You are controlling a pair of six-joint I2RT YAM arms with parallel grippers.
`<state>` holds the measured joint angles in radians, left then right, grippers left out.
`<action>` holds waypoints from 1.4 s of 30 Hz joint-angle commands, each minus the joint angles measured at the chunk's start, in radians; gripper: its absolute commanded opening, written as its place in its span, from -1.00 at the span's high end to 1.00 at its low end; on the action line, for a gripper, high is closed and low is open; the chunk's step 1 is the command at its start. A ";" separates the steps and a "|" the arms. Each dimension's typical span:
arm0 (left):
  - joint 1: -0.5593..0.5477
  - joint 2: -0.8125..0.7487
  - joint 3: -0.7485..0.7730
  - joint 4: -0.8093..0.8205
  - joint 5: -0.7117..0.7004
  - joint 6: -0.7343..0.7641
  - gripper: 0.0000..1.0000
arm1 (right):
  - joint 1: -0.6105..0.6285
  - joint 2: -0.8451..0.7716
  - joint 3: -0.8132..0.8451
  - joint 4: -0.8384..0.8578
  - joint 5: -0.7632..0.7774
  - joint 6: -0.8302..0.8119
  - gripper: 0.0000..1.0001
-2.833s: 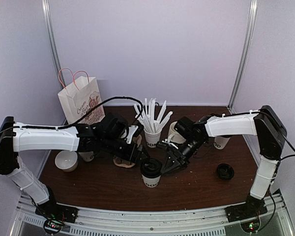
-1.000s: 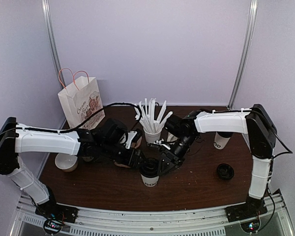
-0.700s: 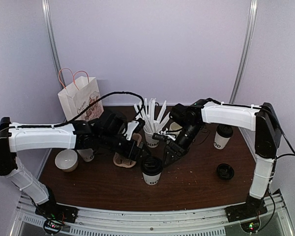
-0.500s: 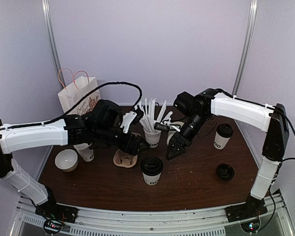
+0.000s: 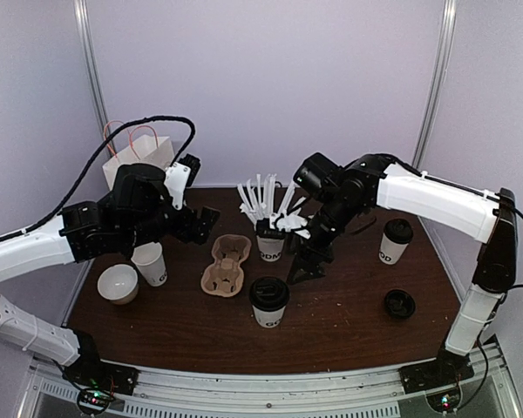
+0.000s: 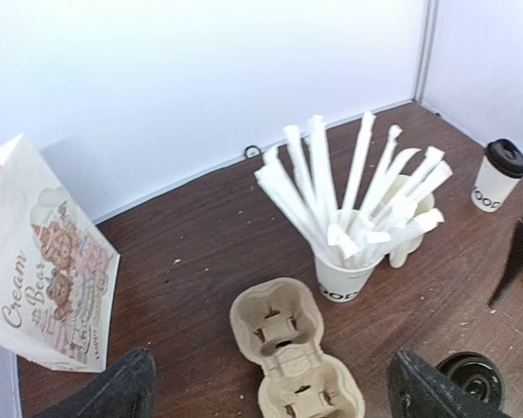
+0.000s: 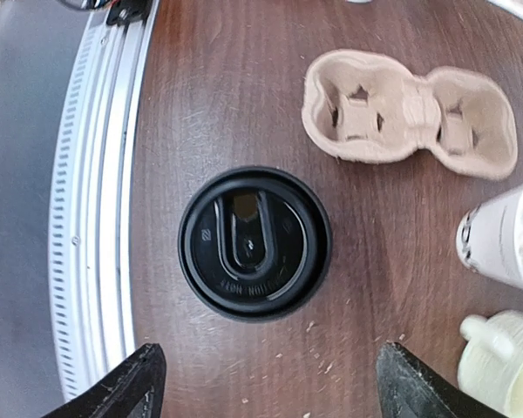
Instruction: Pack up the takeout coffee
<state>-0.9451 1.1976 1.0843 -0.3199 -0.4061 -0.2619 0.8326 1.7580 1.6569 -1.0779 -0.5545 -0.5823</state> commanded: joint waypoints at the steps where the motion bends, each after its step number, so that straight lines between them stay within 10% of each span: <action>1: 0.023 -0.038 -0.055 0.047 -0.148 -0.066 -0.93 | 0.061 0.011 0.014 0.062 0.095 -0.126 -0.75; 42: 0.044 -0.043 -0.118 0.065 -0.085 -0.087 -0.95 | 0.183 0.161 0.110 -0.020 0.223 -0.171 -0.36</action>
<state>-0.9104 1.1488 0.9592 -0.2928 -0.5076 -0.3428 1.0149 1.9381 1.7290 -1.0473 -0.3618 -0.7589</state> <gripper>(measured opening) 0.974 0.724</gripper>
